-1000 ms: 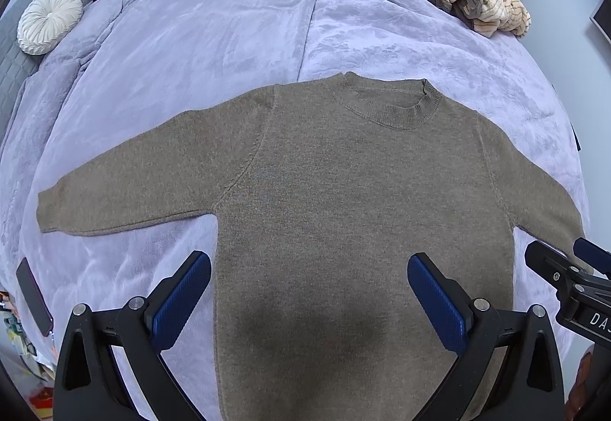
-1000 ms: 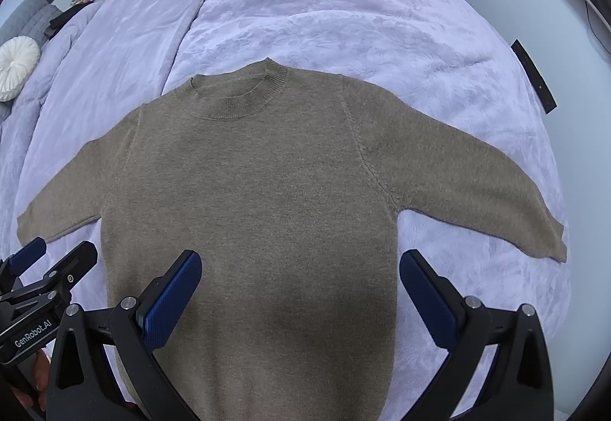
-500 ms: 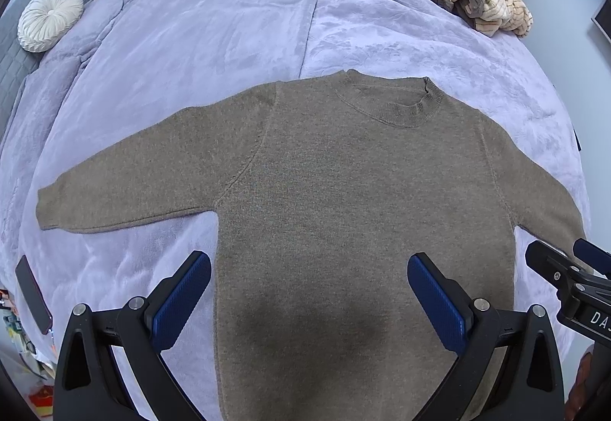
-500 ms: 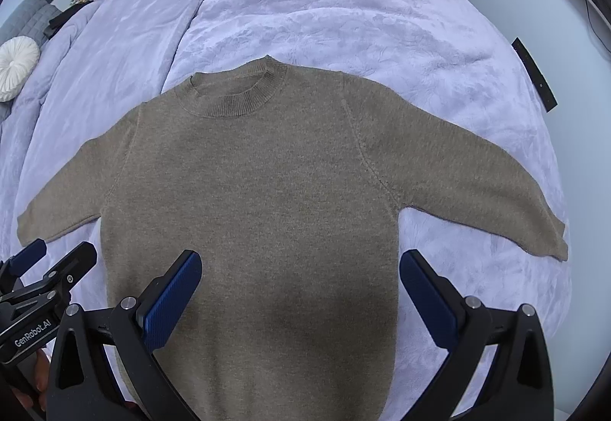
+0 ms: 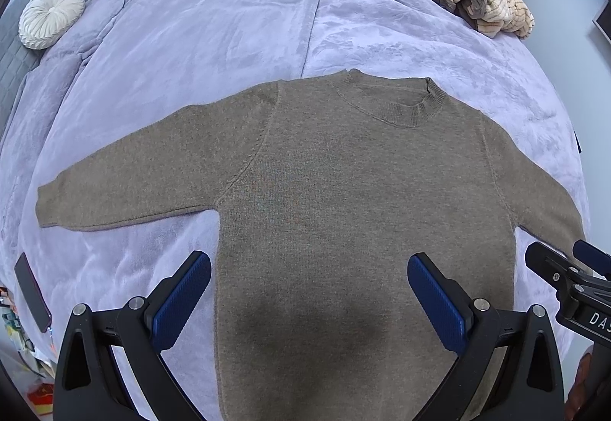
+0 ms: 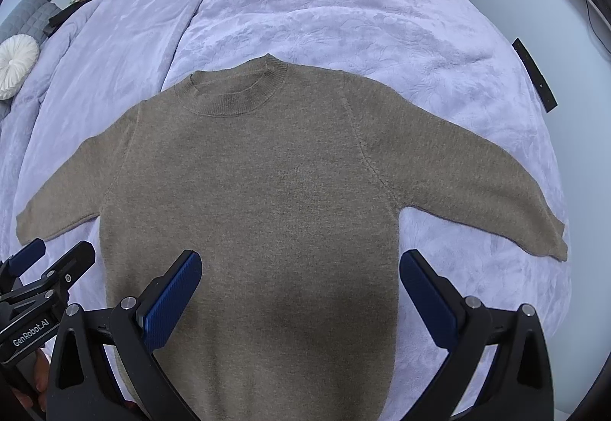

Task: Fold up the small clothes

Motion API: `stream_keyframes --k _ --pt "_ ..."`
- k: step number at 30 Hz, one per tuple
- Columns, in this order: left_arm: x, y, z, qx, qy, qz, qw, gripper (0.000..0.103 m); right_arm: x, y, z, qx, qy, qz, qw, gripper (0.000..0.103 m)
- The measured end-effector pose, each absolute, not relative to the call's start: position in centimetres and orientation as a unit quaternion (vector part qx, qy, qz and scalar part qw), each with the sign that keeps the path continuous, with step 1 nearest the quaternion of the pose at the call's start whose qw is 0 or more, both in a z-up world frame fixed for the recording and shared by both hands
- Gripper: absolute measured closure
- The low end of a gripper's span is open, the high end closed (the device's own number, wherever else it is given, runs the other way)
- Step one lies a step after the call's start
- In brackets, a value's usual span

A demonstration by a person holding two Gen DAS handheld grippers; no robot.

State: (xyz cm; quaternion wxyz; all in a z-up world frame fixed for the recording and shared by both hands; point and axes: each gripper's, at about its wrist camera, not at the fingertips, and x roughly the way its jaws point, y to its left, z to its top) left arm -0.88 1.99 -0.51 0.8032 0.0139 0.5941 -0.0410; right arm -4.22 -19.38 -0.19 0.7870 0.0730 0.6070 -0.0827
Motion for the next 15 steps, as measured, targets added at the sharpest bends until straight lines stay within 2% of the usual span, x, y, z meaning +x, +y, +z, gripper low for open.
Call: stream_keyframes --k 15 --pt "-0.94 2.39 -0.84 0.013 0.597 -0.04 0.801 0.0 -4.3 -19.61 -0.68 0.077 0.612 -0.087 0.783 0.0"
